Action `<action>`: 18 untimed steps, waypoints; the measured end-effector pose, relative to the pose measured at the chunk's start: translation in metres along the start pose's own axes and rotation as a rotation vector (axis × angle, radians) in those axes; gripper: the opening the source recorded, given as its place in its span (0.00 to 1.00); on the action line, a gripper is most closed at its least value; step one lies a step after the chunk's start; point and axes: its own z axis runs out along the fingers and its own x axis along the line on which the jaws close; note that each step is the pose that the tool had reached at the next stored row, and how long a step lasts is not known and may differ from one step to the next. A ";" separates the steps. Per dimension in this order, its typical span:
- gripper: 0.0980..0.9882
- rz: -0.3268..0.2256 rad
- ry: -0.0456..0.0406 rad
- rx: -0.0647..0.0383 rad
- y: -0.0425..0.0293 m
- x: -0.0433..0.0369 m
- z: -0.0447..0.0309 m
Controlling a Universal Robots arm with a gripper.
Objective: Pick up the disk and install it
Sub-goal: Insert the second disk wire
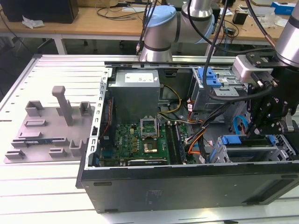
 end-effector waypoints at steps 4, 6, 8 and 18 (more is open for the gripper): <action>0.15 0.000 -0.0018 0.000 0.0001 -0.0003 -0.0026; 0.15 0.000 0.0004 0.001 -0.0006 -0.0013 -0.0204; 0.15 0.000 0.0022 0.002 -0.0009 -0.0019 -0.0308; 0.01 0.000 0.0175 0.008 -0.0020 -0.0069 -0.0685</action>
